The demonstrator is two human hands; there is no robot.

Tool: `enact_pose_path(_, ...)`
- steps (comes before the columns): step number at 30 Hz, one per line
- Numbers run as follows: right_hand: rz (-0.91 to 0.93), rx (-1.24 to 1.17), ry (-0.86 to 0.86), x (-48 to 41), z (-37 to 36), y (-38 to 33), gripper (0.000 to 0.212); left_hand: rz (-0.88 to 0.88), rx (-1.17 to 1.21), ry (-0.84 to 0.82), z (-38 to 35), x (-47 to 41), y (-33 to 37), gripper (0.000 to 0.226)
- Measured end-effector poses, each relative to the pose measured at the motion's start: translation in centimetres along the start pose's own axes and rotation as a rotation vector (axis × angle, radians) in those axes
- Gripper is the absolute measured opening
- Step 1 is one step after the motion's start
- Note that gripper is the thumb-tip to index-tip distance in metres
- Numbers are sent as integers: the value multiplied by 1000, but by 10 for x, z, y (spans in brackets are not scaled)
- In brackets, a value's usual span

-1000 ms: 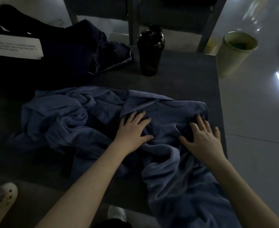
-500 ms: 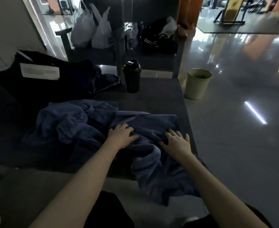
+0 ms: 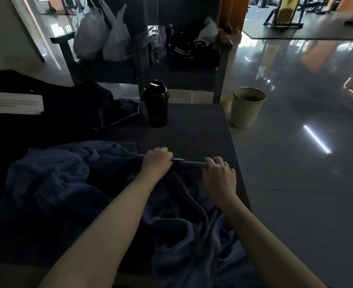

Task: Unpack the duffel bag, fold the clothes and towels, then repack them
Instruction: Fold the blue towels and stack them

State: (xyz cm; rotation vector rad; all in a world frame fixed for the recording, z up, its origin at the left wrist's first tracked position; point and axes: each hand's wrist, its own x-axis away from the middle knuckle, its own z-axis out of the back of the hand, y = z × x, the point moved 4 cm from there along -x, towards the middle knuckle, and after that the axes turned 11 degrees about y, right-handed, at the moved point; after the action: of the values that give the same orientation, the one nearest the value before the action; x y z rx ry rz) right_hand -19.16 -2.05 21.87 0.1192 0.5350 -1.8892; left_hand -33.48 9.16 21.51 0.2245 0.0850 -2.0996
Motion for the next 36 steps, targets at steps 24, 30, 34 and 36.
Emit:
enact_pose_path(24,-104,-674,-218,-90,-32,-49,8,266,584,264,53,-56,-42,22)
enact_pose_path(30,-145,-656,-19,-109,-11,-50,11,244,490,297,75,-59,-52,21)
enact_pose_path(34,32,-321,-68,-118,2,-35,16,210,364,260,77,-56,-59,15)
enact_pose_path(36,17,-272,-34,-121,7,-24,18,206,324,200,69,-56,-62,15)
